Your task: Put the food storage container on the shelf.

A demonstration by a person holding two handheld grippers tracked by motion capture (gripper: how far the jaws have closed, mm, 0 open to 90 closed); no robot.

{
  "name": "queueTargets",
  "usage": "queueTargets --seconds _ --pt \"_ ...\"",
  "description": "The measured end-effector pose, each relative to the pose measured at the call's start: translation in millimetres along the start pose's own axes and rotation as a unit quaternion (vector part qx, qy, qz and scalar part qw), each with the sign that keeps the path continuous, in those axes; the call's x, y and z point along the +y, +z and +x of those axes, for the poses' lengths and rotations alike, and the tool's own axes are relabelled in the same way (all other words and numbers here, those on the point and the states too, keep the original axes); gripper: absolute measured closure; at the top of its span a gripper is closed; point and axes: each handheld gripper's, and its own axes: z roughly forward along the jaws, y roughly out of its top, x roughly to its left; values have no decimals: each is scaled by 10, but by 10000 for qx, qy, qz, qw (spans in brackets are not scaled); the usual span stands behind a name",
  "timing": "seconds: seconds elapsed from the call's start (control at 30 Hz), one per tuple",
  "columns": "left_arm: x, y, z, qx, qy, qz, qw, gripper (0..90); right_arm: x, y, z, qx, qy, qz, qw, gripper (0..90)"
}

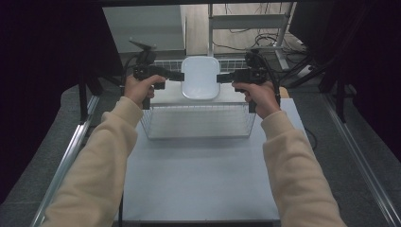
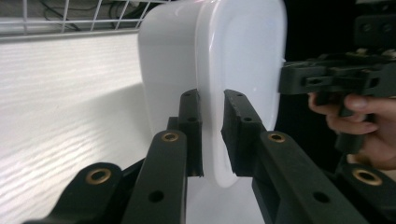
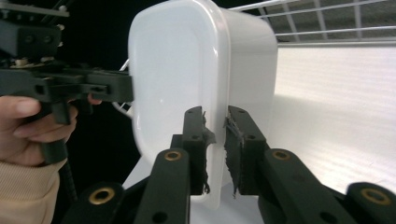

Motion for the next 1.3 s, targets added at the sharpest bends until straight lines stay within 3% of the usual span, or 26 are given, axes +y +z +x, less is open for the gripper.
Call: queueTargets --seconds 0.17,0.4,0.57,0.77,0.87,0.93,0.97,1.03,1.07,1.1,1.17,1.23,1.3 --pt "103 97 100 123 -240 80 9996 726 112 104 -105 -9 274 38 9996 720" --pt "144 188 288 -130 -713 2 9974 683 187 223 -223 28 673 47 9977 679" --pt "142 248 388 -218 -883 -33 9959 650 181 272 -261 33 831 -15 9965 653" --pt "139 294 358 -131 -769 -122 9969 585 163 293 -275 12 945 -92 9955 617" --pt "128 284 297 -123 -718 -206 9971 466 148 290 -237 33 845 -104 9964 484" --pt "121 239 226 4 -557 -250 9981 379 125 252 -166 -44 524 -274 9982 394" --pt "104 177 151 89 -371 -328 9987 355 115 231 -135 -90 410 -320 9986 360" --pt "65 91 45 208 -155 -385 9989 312 30 96 2 -153 -90 -520 9985 302" --pt "38 55 1 269 -49 -405 9988 312 30 96 2 -153 -90 -520 9985 302" --pt "-30 -18 -78 364 191 -372 9985 305 -3 57 30 -137 -197 -556 9982 297" --pt "-133 -86 -175 427 311 -421 9977 288 -123 -42 90 -171 -526 -572 9968 280" --pt "-264 -161 -255 461 471 -467 9967 283 -309 -179 149 -366 -854 -574 9940 274" --pt "-413 -223 -325 473 561 -446 9963 282 -357 -213 156 -386 -949 -584 9930 271"
